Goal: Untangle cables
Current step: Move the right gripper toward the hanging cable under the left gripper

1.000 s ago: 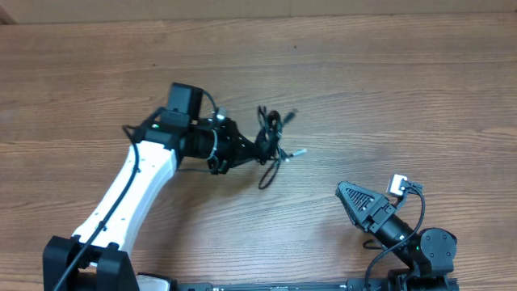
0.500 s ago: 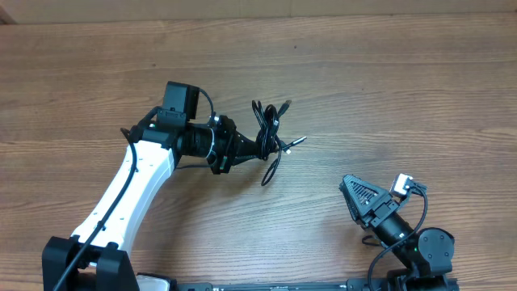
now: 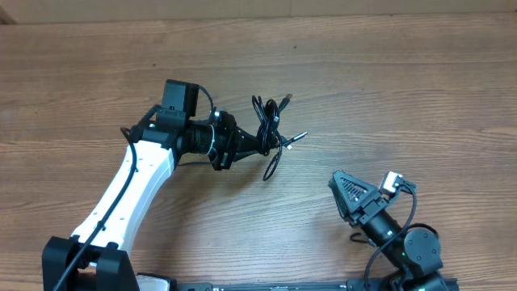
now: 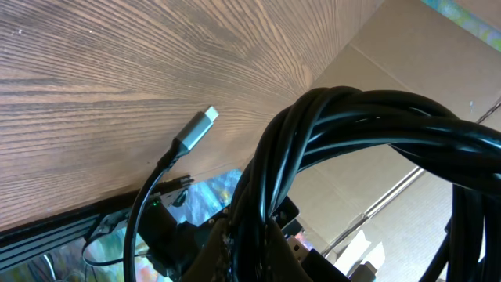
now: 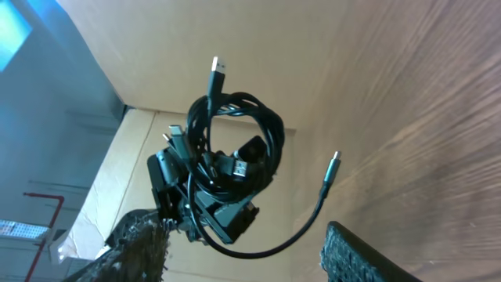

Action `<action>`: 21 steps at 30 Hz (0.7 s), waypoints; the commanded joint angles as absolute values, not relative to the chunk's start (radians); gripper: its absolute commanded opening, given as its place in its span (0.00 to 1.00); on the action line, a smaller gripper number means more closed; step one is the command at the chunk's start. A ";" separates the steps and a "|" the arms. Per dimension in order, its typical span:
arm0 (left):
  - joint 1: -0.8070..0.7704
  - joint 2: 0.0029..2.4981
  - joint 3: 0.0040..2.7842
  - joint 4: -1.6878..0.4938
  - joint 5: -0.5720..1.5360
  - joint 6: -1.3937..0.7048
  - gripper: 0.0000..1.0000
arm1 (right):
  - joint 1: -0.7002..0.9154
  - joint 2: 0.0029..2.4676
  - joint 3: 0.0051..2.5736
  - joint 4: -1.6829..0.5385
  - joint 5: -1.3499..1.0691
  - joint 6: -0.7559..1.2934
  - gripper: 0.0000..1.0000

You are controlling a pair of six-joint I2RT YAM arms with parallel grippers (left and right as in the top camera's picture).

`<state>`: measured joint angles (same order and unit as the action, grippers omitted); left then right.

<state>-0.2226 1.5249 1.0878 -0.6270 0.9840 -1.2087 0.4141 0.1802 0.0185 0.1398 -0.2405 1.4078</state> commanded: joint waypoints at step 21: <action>-0.223 1.510 1.109 -0.620 0.993 -1.226 0.04 | 0.596 1.206 0.095 1.144 -0.171 1.411 0.43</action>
<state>-0.2226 1.5249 1.0878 -0.6270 0.9829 -1.2251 0.5797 1.1210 0.0341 1.0885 -0.1284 1.4132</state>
